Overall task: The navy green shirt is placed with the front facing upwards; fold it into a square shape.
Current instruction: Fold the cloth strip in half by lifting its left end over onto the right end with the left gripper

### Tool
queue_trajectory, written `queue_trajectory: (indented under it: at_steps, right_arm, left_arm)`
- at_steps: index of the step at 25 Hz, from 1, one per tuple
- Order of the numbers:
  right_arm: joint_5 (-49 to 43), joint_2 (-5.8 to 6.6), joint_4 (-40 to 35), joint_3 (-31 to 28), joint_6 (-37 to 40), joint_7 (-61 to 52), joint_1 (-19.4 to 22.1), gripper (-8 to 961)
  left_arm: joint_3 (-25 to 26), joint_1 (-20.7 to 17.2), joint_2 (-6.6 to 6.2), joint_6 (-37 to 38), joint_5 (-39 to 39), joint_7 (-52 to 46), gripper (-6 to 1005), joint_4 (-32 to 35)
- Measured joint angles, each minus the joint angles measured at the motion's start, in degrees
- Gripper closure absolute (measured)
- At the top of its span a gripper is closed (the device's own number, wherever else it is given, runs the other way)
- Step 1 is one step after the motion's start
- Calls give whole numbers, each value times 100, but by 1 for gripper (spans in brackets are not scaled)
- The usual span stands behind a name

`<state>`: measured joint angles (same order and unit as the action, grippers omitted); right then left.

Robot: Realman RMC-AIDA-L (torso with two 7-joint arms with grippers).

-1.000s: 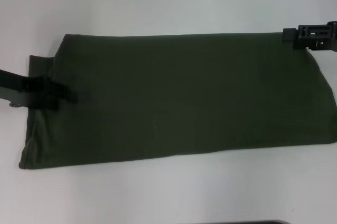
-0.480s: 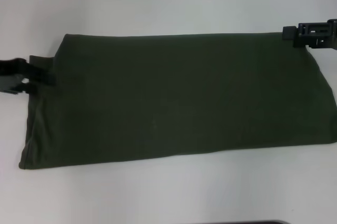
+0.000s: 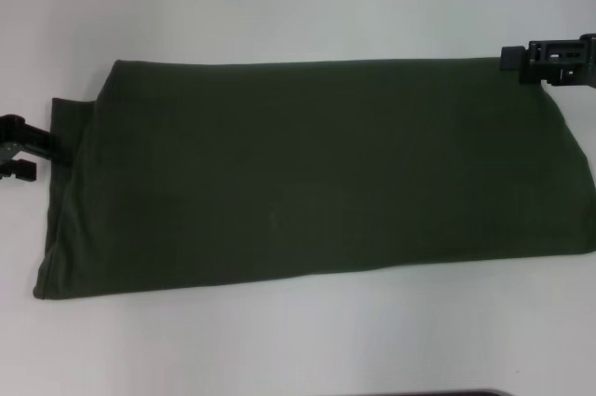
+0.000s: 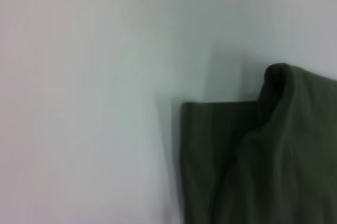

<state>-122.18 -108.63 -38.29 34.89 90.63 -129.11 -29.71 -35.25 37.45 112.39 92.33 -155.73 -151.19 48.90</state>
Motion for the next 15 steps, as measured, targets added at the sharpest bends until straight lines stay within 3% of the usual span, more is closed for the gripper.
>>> queue_trajectory:
  at_steps: [15]
  right_arm:
    - [3,2,23,15,-19,0,-18,190]
  left_arm:
    - [-79,51,27,-49,-176,-7,398,-244]
